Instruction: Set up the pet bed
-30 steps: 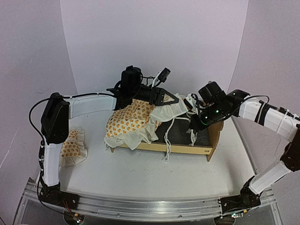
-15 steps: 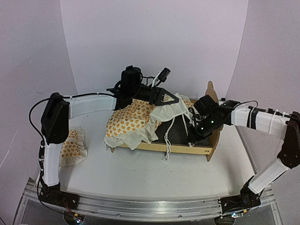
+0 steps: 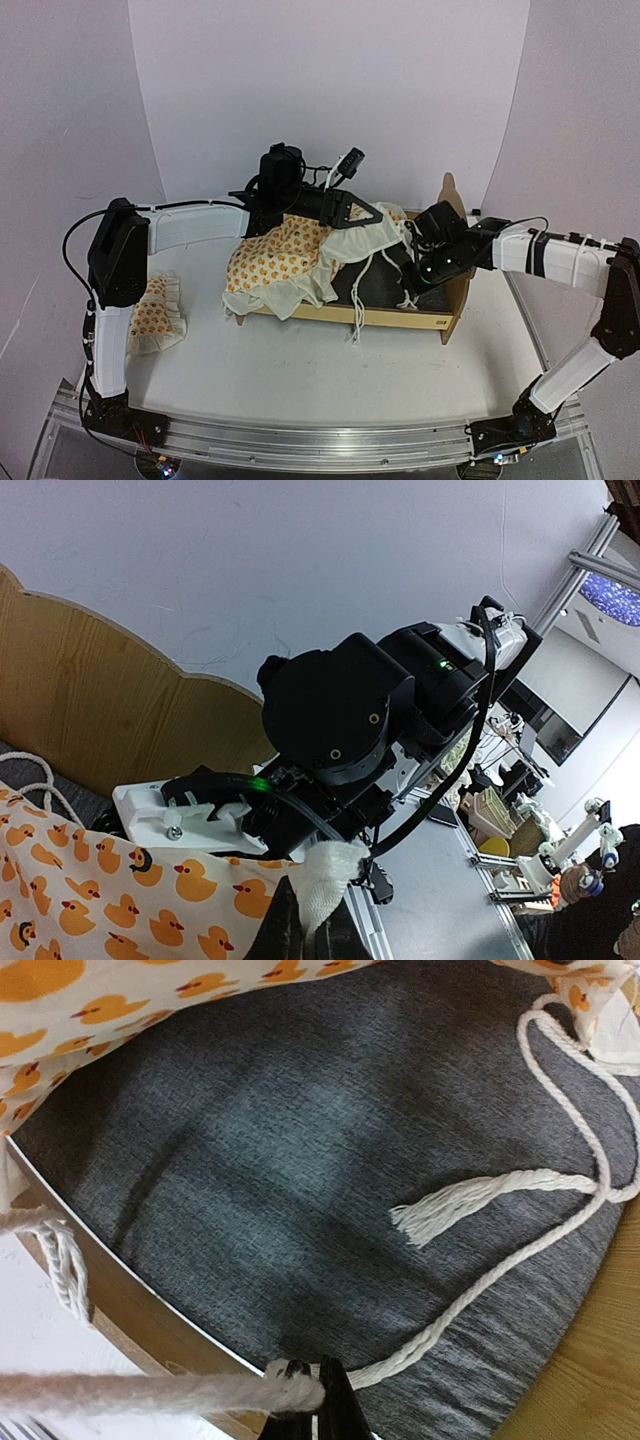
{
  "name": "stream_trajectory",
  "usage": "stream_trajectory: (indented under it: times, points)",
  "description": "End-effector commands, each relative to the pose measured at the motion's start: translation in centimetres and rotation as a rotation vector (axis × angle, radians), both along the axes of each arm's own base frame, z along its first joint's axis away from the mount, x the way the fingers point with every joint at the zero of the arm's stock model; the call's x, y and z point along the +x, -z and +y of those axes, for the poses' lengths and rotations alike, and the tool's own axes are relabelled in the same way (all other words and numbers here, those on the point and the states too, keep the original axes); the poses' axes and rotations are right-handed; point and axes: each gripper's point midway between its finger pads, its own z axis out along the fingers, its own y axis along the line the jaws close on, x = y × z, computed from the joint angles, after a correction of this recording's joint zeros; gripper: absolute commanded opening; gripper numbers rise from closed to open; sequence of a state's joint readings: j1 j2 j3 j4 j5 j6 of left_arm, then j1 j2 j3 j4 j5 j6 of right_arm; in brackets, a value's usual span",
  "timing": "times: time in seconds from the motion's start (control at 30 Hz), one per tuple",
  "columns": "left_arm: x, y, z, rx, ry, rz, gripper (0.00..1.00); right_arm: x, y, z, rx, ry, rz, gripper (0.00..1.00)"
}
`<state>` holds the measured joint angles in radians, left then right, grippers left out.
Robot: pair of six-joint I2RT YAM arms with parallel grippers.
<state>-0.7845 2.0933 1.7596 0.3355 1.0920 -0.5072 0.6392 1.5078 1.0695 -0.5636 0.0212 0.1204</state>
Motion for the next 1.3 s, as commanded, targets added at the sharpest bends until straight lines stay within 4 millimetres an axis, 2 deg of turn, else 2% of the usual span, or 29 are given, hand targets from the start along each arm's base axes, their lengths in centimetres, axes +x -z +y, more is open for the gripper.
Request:
stream_trajectory:
  times: [0.0,0.13,0.3,0.4,0.53,0.67,0.7,0.9,0.97,1.03,1.13,1.2,1.27]
  points:
    - [-0.9,-4.0,0.8,-0.086,0.002,-0.079,0.00,-0.6,0.5,1.2,0.079,-0.018,0.040,0.00]
    - [-0.9,-3.9,0.8,-0.085,0.004,-0.078,0.00,-1.8,2.1,1.7,0.109,-0.040,0.101,0.00]
    - [-0.7,-3.5,0.6,-0.080,0.000,-0.069,0.00,-1.6,3.3,2.4,0.112,-0.077,0.110,0.00]
    - [-0.6,-3.1,0.6,-0.075,-0.004,-0.062,0.00,-2.0,4.0,1.8,0.082,-0.065,0.133,0.00]
    - [-0.5,-2.5,0.6,-0.065,-0.009,-0.051,0.00,-3.7,4.1,0.1,0.042,0.001,0.201,0.00]
    - [-0.7,-1.6,-0.1,-0.052,-0.005,-0.035,0.00,-5.2,3.0,-1.0,0.042,0.102,0.287,0.00]
    - [-0.8,-1.3,-0.3,-0.050,-0.003,-0.031,0.00,-5.4,2.3,-1.0,0.065,0.126,0.295,0.03]
    - [-0.9,-1.2,-0.6,-0.050,-0.005,-0.031,0.00,-5.8,-2.2,-1.0,0.054,0.085,0.305,0.39]
    - [-0.9,-1.4,-0.5,-0.053,-0.005,-0.033,0.00,-5.6,-2.6,-1.0,0.052,0.057,0.310,0.52]
    - [-0.9,-1.6,-0.5,-0.056,-0.006,-0.036,0.00,-5.4,-2.7,-0.5,0.069,0.019,0.321,0.58]
    - [-0.9,-1.9,-0.3,-0.061,-0.015,-0.046,0.00,-5.6,-3.8,2.1,0.183,-0.116,0.335,0.65]
    - [-1.0,-2.0,-0.2,-0.062,-0.016,-0.047,0.00,-7.2,-4.9,3.8,0.264,-0.291,0.348,0.74]
    - [-1.1,-2.0,-0.2,-0.063,-0.013,-0.049,0.00,-7.9,-4.8,3.9,0.263,-0.434,0.270,0.94]
